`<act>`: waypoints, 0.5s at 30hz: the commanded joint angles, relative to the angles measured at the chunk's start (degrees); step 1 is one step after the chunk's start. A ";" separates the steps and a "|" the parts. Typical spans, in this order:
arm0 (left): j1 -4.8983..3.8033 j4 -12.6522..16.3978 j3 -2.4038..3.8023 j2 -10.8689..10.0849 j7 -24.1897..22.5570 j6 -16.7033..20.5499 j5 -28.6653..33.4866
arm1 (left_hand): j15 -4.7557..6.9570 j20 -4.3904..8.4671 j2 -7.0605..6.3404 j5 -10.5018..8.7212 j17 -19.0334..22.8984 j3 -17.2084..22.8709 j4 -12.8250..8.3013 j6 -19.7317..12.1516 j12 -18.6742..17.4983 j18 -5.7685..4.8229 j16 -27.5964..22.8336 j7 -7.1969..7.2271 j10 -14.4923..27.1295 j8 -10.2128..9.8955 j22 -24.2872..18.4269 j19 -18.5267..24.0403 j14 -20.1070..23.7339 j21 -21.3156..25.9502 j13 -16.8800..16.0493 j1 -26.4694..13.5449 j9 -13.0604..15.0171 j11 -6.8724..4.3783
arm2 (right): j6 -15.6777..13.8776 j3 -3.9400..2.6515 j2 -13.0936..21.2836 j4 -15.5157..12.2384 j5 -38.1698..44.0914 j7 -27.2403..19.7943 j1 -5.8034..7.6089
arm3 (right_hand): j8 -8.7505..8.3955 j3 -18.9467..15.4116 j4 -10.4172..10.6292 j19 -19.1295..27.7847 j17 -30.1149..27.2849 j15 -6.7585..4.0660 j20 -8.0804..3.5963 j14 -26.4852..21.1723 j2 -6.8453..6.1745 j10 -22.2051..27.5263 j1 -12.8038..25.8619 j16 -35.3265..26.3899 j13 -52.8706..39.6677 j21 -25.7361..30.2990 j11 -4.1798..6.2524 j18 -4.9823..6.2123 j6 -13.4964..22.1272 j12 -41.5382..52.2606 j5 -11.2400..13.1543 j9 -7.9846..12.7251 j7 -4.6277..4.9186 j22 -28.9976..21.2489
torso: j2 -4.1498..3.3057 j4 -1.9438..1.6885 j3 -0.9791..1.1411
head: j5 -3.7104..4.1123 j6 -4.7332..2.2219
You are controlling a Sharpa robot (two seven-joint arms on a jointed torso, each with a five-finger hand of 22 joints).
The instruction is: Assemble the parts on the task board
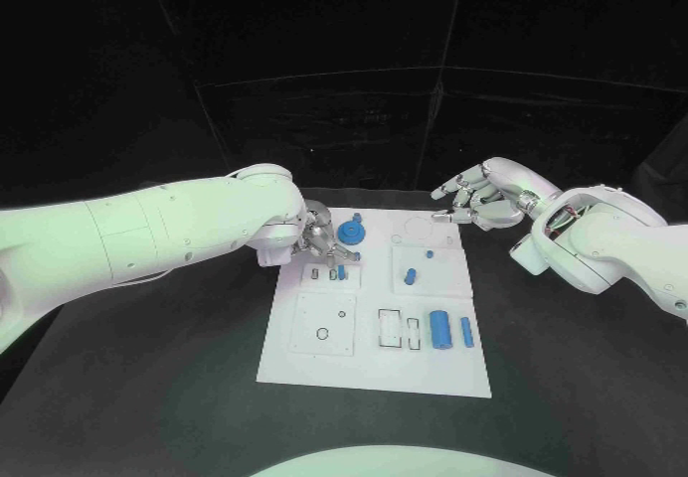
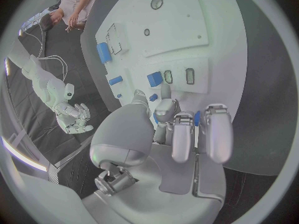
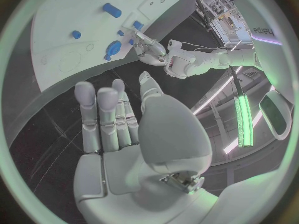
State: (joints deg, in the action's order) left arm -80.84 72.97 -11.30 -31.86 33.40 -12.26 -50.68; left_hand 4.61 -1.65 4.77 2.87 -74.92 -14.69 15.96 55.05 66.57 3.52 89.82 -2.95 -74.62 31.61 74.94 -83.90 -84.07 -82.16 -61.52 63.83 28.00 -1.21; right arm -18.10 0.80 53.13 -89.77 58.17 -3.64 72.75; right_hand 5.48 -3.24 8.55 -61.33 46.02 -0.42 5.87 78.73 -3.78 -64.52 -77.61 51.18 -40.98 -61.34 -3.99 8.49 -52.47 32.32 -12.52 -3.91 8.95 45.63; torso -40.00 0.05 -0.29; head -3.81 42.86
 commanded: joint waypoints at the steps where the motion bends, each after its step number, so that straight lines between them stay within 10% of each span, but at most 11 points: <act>1: -0.11 -0.06 0.01 0.36 0.60 -1.50 -0.49 | 0.15 0.37 -0.05 -0.19 -15.08 -0.27 0.01 -0.30 -0.26 -0.86 0.18 0.02 0.32 0.36 1.64 -1.44 -5.93 -0.12 -0.08 0.44 0.08 0.06 | -1.91 -0.05 -0.17 0.16 -2.87 -1.52 0.13 | 0.56 -0.78 0.18 3.79 -7.05 0.24 0.22 -1.89 0.30 0.83 -0.85 -8.46 2.83 6.33 -0.20 1.82 0.67 -2.52 -0.41 -0.06 0.21 -7.51 | -0.05 -0.02 -0.02 | 0.03 0.09; 15: -0.11 -0.13 -0.03 0.87 1.05 -2.36 -0.53 | 0.08 0.26 0.58 -0.15 -15.08 -0.20 -0.47 -0.61 -0.02 -0.86 0.18 -0.02 0.23 0.84 1.74 -1.39 -5.93 -0.16 -0.41 1.78 0.71 0.11 | -3.06 -0.05 -0.89 1.15 -6.84 -5.54 0.13 | 2.50 -1.84 -0.92 7.09 -14.61 3.10 2.96 -7.25 1.66 6.01 -4.68 -24.85 17.44 20.61 -2.92 1.95 2.19 -12.79 -1.05 -0.07 2.40 -17.15 | -0.03 0.01 0.06 | 0.04 0.47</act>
State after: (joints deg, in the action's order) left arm -80.84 72.83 -11.35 -31.07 33.86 -13.45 -50.83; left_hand 4.61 -1.65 5.45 2.87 -74.92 -14.84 15.80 54.81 66.57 3.53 89.82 -3.11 -74.63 32.23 74.93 -83.90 -84.07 -82.16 -61.87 65.03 28.65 -1.21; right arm -19.90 0.80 52.31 -88.62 53.39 -6.81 72.75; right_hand 7.78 -5.00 7.95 -54.20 31.47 2.55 8.44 71.54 -2.09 -58.63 -81.89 26.42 -23.77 -40.88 -6.75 9.82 -50.41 19.83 -13.32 -3.95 11.01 28.58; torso -40.02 0.04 -0.29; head -3.74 43.29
